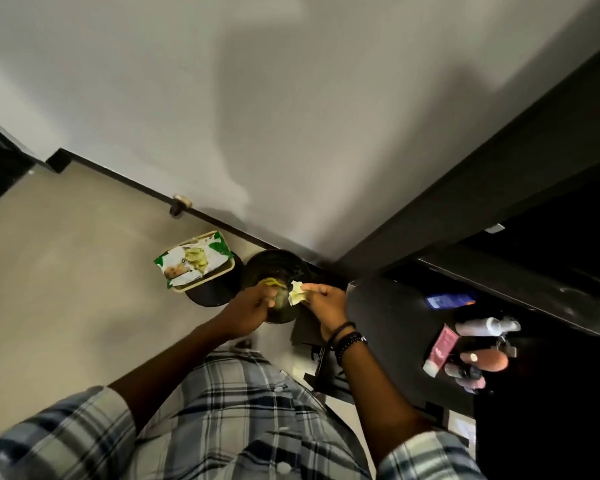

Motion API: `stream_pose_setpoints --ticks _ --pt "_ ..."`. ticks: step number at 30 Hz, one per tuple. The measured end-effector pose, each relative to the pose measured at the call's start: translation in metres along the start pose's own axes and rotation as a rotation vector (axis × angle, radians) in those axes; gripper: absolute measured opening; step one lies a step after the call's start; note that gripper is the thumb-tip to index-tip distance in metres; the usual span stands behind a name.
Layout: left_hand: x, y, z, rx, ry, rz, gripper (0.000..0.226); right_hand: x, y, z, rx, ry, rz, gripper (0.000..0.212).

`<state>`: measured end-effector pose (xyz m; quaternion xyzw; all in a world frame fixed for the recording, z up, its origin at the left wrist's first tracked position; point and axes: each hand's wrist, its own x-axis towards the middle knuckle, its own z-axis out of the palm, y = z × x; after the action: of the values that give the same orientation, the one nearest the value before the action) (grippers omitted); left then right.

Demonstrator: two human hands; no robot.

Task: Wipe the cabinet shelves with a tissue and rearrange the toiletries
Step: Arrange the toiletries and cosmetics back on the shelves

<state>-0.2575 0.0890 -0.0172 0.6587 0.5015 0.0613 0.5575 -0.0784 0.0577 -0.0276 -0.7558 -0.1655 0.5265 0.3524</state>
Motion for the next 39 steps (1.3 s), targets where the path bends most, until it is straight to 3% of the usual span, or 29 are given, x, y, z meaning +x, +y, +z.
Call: stream_pose_setpoints --ticks 5,11,19,27,33,39 --pt "0.01 -0.005 -0.01 0.07 -0.046 -0.033 0.028 0.049 0.02 0.024 -0.066 -0.009 0.025 0.036" --pt "0.014 -0.007 -0.014 0.095 -0.046 -0.083 0.032 0.031 0.001 0.017 -0.161 -0.026 -0.003 0.055" --pt "0.012 -0.003 0.004 0.133 -0.054 -0.085 0.028 0.003 0.031 -0.016 -0.113 -0.031 0.042 0.057" --pt "0.017 0.036 0.057 0.233 -0.157 0.0 0.041 -0.022 0.054 -0.064 -0.054 0.042 0.009 0.058" --pt "0.027 0.073 0.099 0.278 -0.209 0.12 0.032 -0.031 0.062 -0.117 -0.007 0.205 -0.044 0.057" --pt "0.034 0.116 0.144 0.347 -0.295 0.221 0.046 -0.046 0.075 -0.195 -0.106 0.497 -0.009 0.052"
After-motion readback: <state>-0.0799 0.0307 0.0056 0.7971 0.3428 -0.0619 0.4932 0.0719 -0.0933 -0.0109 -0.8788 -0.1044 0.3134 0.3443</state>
